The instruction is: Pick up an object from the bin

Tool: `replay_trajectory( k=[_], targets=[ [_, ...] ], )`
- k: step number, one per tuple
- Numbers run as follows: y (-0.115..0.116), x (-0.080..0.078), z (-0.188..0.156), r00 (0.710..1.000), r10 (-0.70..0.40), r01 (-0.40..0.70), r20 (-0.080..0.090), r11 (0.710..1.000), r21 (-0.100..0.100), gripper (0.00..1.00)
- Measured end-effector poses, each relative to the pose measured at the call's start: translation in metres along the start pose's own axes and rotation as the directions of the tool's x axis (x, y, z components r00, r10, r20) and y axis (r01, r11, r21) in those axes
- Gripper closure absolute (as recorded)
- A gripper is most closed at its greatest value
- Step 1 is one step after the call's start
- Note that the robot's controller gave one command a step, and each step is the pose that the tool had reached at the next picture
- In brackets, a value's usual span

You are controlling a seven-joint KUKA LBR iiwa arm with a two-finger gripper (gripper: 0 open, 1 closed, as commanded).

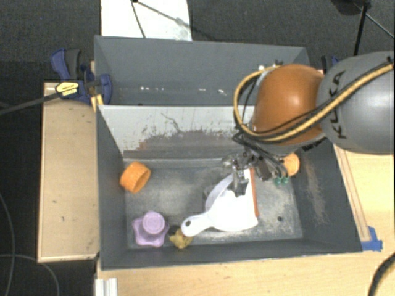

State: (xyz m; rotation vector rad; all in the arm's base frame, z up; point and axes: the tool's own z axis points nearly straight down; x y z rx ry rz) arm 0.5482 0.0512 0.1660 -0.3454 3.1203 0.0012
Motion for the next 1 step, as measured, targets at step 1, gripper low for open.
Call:
replay_trajectory(
  k=[1],
  targets=[
    [0.002,0.0161,-0.0656,1.0,0.007,-0.007,0.0,1.0,0.0,1.0]
  ],
)
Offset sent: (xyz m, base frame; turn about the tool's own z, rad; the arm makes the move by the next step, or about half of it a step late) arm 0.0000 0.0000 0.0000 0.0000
